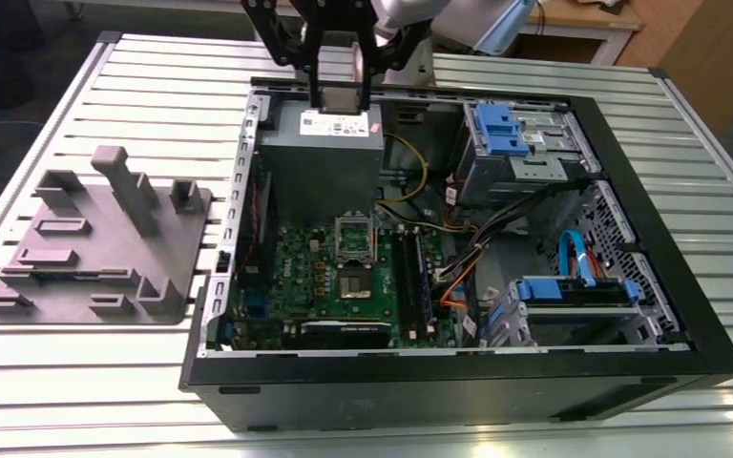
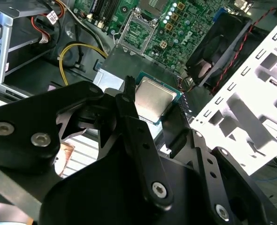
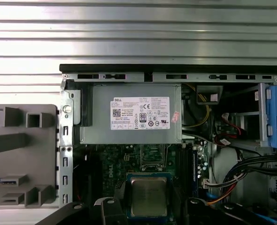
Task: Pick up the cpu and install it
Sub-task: 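Pick up the cpu and move it towards the insertion slot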
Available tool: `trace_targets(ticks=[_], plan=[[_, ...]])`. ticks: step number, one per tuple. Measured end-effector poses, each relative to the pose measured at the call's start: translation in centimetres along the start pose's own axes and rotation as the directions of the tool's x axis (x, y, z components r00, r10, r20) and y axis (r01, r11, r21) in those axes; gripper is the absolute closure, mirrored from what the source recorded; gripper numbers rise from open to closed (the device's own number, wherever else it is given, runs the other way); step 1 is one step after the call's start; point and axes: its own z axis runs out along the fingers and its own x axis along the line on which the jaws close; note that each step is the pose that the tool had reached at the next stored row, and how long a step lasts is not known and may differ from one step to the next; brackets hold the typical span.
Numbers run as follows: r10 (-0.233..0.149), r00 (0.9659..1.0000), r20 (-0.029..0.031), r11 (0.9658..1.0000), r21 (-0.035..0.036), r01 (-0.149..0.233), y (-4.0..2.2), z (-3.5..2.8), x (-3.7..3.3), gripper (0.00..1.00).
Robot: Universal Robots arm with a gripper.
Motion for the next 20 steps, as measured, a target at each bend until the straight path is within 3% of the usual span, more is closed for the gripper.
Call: trace_targets(ticks=[20], plan=[[0.0, 1.0, 0.0, 1.0, 0.0, 0.0, 0.01, 0.01, -0.37, 0.53]])
